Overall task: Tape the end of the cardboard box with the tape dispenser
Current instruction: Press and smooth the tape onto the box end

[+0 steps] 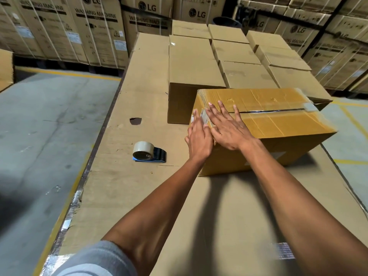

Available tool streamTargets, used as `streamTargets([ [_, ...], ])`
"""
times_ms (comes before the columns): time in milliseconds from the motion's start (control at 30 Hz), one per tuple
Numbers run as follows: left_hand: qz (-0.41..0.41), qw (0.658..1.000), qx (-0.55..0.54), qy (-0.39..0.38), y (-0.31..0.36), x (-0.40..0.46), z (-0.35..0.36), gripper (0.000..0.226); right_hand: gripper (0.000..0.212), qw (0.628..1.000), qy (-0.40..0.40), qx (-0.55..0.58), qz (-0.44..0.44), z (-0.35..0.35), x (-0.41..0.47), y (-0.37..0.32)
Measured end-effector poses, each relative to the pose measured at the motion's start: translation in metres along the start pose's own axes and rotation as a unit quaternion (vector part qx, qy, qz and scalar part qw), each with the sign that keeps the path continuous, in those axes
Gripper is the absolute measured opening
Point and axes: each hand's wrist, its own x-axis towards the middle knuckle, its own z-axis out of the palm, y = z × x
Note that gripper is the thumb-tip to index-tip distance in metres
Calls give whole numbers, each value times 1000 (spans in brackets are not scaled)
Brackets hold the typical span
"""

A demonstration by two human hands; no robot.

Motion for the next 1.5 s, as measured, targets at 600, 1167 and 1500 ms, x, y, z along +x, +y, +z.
streamTargets([
  [600, -92, 990, 58, -91, -24, 9, 11, 66, 91, 988, 51, 60, 130, 12, -1, -12],
  [1167, -144, 972, 71, -170, -16, -8, -5, 86, 82, 979, 74, 53, 183, 18, -12, -30],
  [1500, -17, 972, 188, -141, -58, -18, -58, 67, 53, 969, 196, 39, 148, 18, -26, -54],
])
